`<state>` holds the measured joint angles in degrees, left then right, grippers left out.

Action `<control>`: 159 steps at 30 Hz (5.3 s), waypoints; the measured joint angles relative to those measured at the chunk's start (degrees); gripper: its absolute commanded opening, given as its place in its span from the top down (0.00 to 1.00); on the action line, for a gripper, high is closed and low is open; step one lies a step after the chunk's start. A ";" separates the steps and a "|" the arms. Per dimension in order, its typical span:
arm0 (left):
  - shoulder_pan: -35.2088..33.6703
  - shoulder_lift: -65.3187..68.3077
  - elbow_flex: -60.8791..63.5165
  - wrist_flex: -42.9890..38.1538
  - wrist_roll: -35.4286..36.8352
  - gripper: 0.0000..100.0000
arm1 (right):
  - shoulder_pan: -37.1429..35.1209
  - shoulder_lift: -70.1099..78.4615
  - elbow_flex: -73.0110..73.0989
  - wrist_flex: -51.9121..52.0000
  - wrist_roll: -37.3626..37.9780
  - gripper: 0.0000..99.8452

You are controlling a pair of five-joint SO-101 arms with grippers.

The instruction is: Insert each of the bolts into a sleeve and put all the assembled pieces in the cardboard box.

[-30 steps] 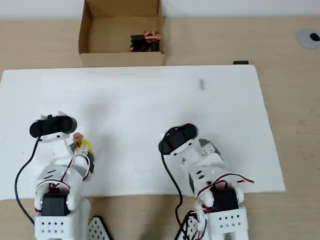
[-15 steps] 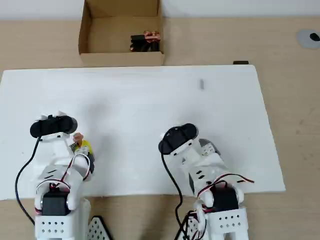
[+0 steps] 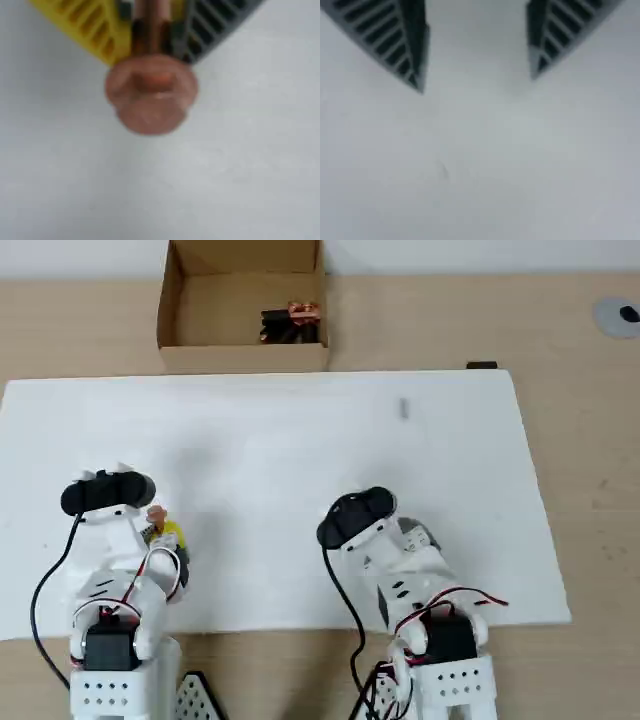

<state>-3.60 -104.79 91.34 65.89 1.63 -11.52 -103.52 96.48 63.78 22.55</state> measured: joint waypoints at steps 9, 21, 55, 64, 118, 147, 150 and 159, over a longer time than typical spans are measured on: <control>0.00 0.00 0.09 0.00 0.00 0.99 | 0.00 -0.09 0.00 0.00 0.00 0.83; 0.00 0.00 0.88 0.00 0.00 0.99 | 0.00 -0.09 0.00 0.00 0.00 0.83; 0.00 0.44 1.85 1.05 0.09 0.99 | 0.00 -0.09 0.00 0.00 0.00 0.83; 0.00 0.44 1.85 1.05 0.09 0.99 | 0.00 -0.09 0.00 0.00 0.00 0.83; 0.00 0.44 1.85 1.05 0.09 0.99 | 0.00 -0.09 0.00 0.70 0.00 0.83; 0.00 0.44 1.85 1.05 0.09 0.99 | 6.95 50.73 -62.68 15.12 11.96 0.82; 0.00 0.44 1.85 1.05 0.09 0.99 | 2.55 72.00 -81.85 26.37 11.96 0.82; 0.00 0.44 1.85 1.05 0.09 0.99 | -7.74 104.79 -108.75 37.80 18.46 0.82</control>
<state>-3.60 -104.35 93.19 66.95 1.71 -19.25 1.27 -12.26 101.58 41.01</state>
